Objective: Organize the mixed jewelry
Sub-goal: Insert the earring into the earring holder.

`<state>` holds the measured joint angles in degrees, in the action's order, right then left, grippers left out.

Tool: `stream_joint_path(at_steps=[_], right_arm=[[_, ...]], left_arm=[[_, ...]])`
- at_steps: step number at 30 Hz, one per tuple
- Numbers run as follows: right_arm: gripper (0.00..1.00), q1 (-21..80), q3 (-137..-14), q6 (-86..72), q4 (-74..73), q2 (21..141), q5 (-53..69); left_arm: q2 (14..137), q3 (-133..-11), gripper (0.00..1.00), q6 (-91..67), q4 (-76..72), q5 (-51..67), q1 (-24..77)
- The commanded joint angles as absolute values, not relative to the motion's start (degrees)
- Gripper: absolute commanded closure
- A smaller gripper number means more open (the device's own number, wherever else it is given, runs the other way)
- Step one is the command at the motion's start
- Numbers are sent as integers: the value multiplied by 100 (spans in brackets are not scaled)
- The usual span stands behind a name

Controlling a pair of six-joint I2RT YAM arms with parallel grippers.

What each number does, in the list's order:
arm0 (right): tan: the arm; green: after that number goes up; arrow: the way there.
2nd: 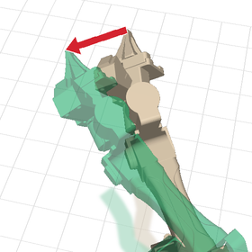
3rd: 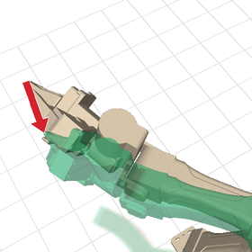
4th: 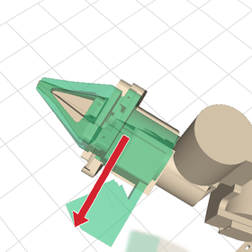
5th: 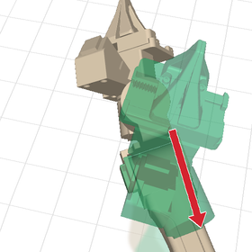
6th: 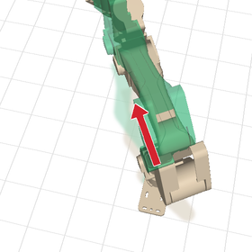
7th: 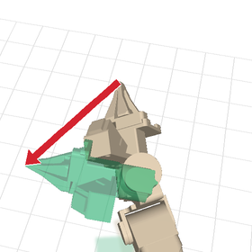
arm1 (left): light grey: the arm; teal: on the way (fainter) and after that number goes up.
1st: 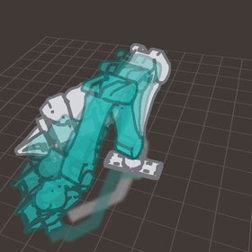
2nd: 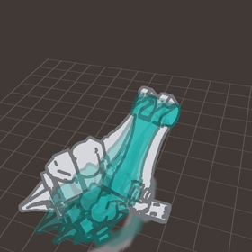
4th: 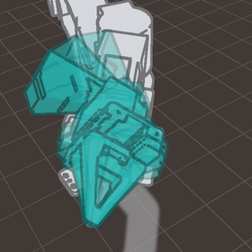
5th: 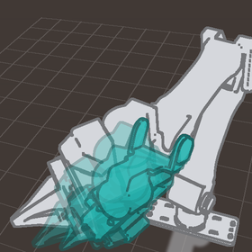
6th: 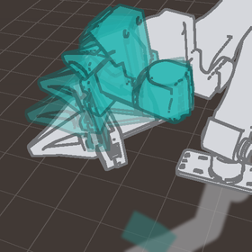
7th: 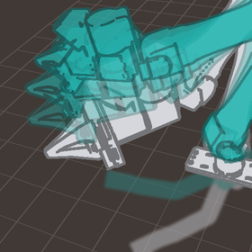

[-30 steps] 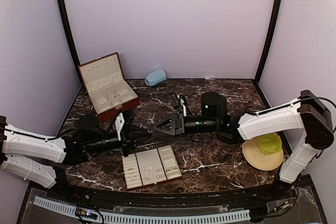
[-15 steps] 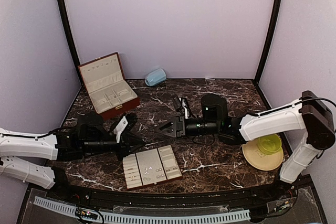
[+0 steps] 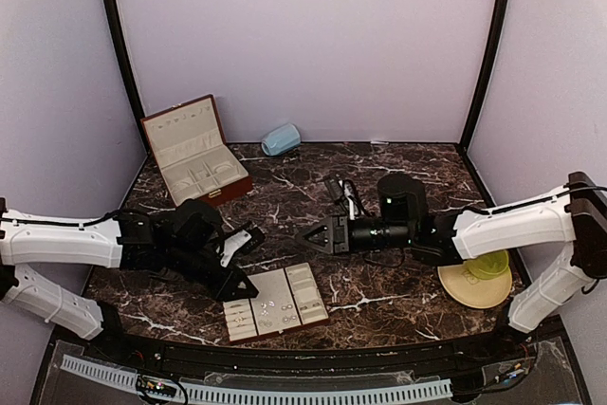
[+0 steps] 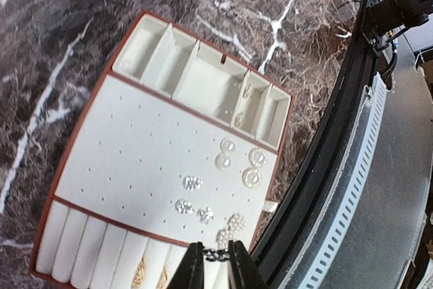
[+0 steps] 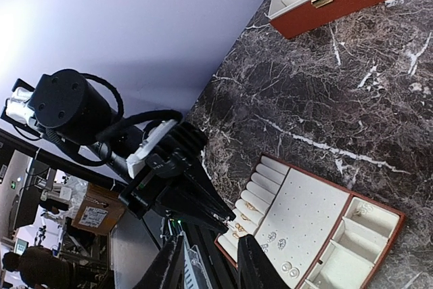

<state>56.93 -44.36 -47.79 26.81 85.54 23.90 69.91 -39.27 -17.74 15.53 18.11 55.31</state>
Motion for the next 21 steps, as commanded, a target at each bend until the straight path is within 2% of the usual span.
stream_joint_path(at_steps=[1, 6, 21], right_arm=[[71, 5660, -4276, -4603, 2775, 8294, 2218], [72, 5660, -4164, -4558, 2771, 8171, 2144], [71, 5658, -3977, -4465, 2644, 7889, 1952]], left_arm=[[7126, -4299, 84, -2091, 2549, 2056, 5546], [7592, -4595, 84, -2113, 3050, 2178, 5538], [8368, -5008, 84, -2315, 2961, 2684, 5089]])
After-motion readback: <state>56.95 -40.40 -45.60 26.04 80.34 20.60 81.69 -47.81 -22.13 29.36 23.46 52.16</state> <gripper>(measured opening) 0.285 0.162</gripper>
